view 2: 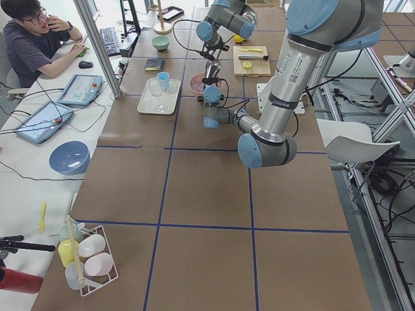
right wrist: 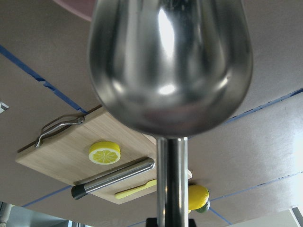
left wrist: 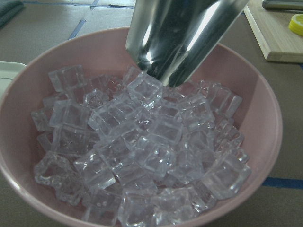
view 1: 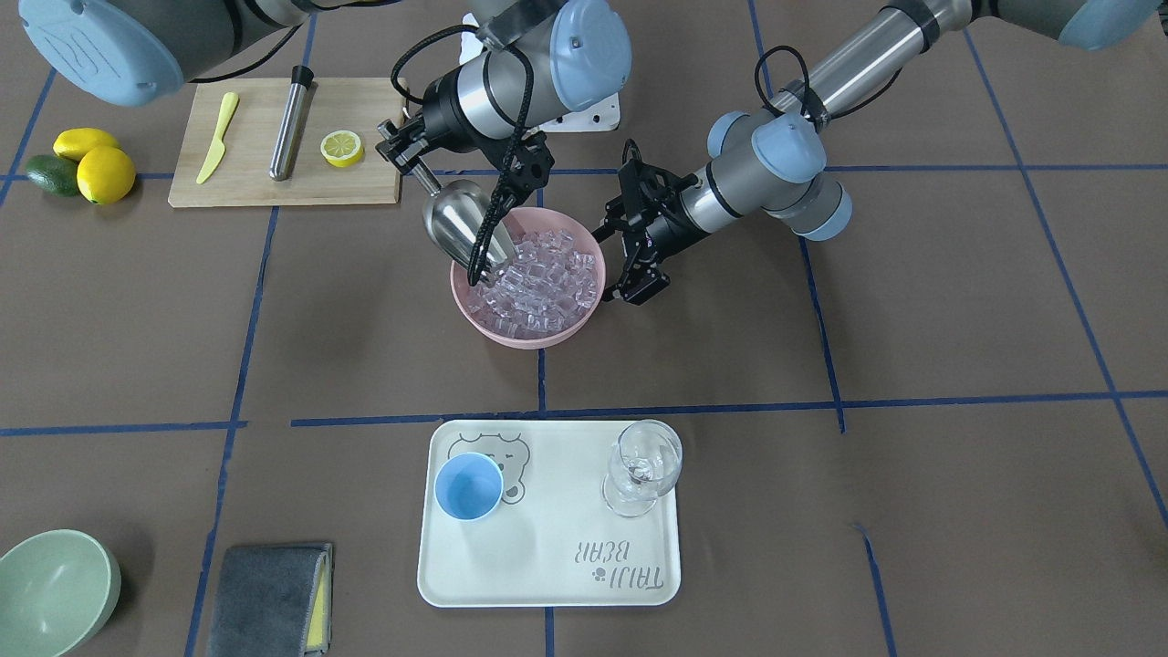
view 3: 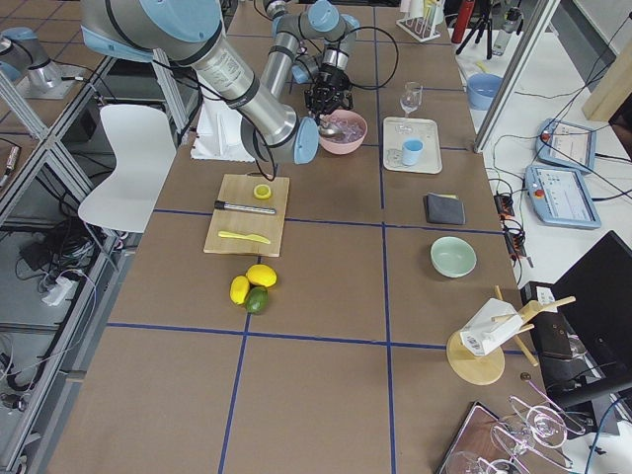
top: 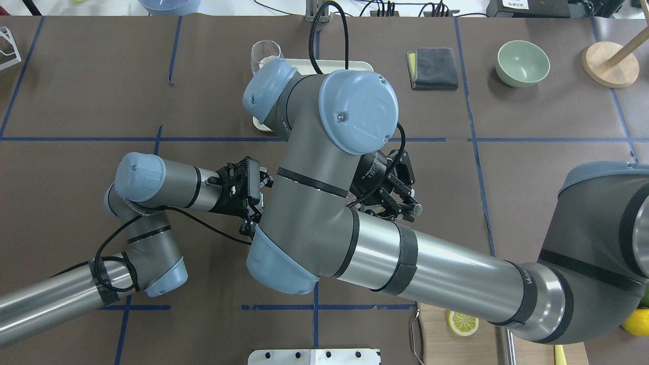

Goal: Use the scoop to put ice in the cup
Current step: 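Dig the scoop into the ice cubes with the right gripper, left gripper holding bowl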

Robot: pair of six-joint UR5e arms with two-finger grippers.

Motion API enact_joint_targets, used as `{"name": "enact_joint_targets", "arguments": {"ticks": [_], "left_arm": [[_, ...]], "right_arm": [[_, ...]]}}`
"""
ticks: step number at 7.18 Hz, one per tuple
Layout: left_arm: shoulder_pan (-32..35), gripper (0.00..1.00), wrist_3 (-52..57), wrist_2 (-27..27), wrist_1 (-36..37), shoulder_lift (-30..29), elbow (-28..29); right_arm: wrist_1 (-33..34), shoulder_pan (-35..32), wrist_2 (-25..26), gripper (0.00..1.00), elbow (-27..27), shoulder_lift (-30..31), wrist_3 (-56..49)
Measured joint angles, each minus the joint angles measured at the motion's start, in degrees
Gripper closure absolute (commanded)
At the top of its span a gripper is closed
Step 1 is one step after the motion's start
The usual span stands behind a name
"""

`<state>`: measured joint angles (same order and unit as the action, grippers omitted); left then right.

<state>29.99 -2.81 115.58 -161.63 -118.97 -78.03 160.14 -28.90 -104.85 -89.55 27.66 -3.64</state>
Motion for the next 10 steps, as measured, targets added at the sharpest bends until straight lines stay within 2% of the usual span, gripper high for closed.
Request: {"name": "enact_joint_targets", "arguments": {"ticks": [4,7,10], "left_arm": [[-0.02,0.00,0.00,0.02,0.00,0.04,0.06],[0.02,0.00,0.00,-0.01,0.00,0.05,0.06],[-0.01,0.00,0.00,-0.01,0.00,0.06,0.07]], "right_arm": [[-9.29,0.91,0.13,1.00,2.73,1.70,1.18],[-16.78,1.71,0.62,1.00,2.40,5.31,2.82],[-20.76,2.40,1.13,1.00,0.42,8.76,4.36]]}}
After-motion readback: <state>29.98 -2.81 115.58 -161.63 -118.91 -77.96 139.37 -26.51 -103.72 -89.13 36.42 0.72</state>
